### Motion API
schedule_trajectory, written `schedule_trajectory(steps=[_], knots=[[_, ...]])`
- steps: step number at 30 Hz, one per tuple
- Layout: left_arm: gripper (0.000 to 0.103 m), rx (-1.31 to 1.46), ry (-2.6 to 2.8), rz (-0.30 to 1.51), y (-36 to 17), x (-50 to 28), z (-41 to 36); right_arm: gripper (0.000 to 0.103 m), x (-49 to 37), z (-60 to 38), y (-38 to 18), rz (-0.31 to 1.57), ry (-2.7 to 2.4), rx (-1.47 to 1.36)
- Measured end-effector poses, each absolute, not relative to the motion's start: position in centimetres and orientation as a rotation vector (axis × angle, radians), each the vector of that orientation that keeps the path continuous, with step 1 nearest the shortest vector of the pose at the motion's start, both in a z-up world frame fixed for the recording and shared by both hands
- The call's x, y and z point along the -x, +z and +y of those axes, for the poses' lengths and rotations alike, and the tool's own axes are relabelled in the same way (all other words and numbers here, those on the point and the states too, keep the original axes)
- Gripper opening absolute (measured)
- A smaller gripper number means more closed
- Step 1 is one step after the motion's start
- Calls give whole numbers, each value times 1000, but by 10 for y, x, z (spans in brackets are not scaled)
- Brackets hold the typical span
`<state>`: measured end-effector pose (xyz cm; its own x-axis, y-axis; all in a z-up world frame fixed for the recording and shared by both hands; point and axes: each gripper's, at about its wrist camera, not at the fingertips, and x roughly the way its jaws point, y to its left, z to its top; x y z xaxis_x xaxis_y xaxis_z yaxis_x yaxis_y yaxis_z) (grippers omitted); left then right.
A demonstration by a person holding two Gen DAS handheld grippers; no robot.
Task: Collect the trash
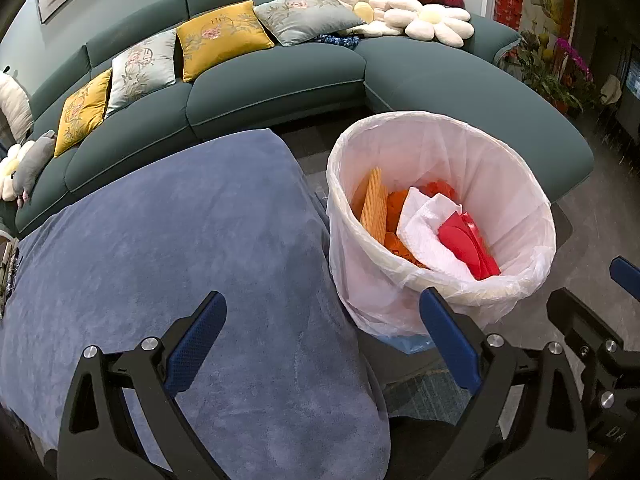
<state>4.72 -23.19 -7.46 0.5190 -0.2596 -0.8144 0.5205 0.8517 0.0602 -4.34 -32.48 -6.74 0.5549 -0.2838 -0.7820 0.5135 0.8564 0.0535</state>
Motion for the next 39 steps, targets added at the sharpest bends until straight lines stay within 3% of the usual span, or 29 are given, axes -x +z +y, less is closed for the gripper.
schedule_trajectory(steps=[39], knots=[[93,-327,-482,928,-78,-49,-231,96,46,-324,-71,866,-492,-311]])
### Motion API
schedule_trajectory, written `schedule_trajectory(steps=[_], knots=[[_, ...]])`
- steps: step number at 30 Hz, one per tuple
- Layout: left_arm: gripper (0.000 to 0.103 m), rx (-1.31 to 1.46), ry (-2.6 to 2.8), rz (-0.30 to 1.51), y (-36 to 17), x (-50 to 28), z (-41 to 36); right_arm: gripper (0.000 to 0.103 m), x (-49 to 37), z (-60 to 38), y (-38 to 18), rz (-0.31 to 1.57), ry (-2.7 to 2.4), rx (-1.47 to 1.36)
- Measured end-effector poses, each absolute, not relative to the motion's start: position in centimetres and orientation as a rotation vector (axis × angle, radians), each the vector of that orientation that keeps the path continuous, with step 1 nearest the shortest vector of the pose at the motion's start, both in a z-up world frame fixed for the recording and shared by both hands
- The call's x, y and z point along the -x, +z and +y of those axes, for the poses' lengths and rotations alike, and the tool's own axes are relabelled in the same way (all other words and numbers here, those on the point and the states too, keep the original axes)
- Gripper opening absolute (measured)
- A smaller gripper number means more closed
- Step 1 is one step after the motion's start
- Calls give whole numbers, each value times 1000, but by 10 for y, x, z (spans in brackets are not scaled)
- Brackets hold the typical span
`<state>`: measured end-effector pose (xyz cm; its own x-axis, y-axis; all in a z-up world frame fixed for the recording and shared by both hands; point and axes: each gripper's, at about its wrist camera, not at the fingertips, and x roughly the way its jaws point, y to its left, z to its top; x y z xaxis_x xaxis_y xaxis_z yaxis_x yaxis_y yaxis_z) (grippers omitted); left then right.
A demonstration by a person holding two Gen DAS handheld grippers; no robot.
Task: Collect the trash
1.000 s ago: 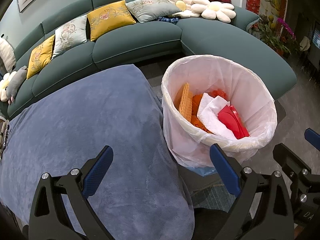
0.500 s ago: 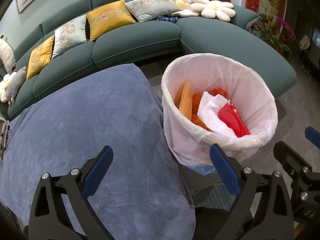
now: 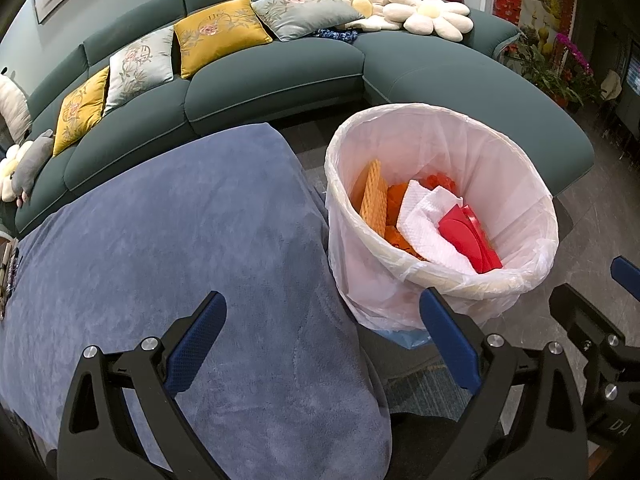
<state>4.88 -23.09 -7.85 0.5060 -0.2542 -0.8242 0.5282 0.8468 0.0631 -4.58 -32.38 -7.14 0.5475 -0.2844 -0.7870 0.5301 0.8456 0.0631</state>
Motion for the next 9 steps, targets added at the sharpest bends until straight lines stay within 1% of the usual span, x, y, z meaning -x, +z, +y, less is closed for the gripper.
schedule_trajectory(steps=[9], knots=[[93,-339,-494,908,-79,-46,-232,96,46,-324,-72,866,-492,-314]])
